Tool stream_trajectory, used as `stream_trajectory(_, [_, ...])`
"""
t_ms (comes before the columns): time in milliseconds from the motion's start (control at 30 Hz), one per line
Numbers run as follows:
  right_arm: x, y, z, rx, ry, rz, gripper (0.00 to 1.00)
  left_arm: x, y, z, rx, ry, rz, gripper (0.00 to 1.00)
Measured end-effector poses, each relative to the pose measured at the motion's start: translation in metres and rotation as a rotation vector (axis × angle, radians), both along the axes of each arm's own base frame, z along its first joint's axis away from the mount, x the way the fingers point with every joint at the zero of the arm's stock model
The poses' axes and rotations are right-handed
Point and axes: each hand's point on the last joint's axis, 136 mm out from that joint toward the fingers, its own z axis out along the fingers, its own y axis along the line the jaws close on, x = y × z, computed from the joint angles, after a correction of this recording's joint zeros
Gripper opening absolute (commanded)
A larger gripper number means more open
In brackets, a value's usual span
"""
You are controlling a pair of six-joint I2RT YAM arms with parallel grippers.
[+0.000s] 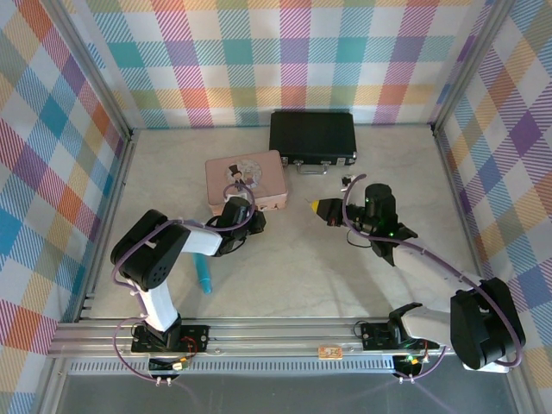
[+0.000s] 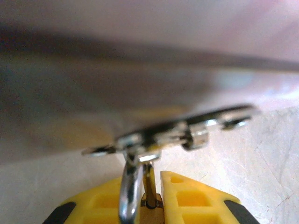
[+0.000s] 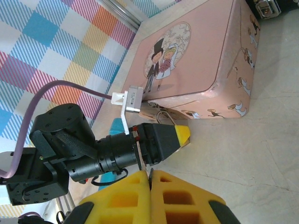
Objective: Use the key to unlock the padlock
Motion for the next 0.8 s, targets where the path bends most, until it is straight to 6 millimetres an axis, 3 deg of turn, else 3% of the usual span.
stream_trajectory(133, [-0.002,-0.002,-0.009,0.002,0.030,-0.010,0.00,-0.005,-0.006,0.006,-0.066,0.038,0.001,0.00])
stream_trajectory(300, [-0.008,0.001,-0.040,0.014,0.134,-0.020,0.00,-0.020,-0.014,0.018,-0.199,0.118,0.017,0.00])
stream_trajectory(600, [-0.033,0.045,-0.079,0.055,0.297,0.037,0.00,-0.029,-0.023,0.048,-0.426,0.178,0.087,0.00])
stream_trajectory(800, [-0.046,0.064,-0.099,0.081,0.375,0.020,0.00,-0.031,-0.035,0.061,-0.524,0.177,0.097,0.00])
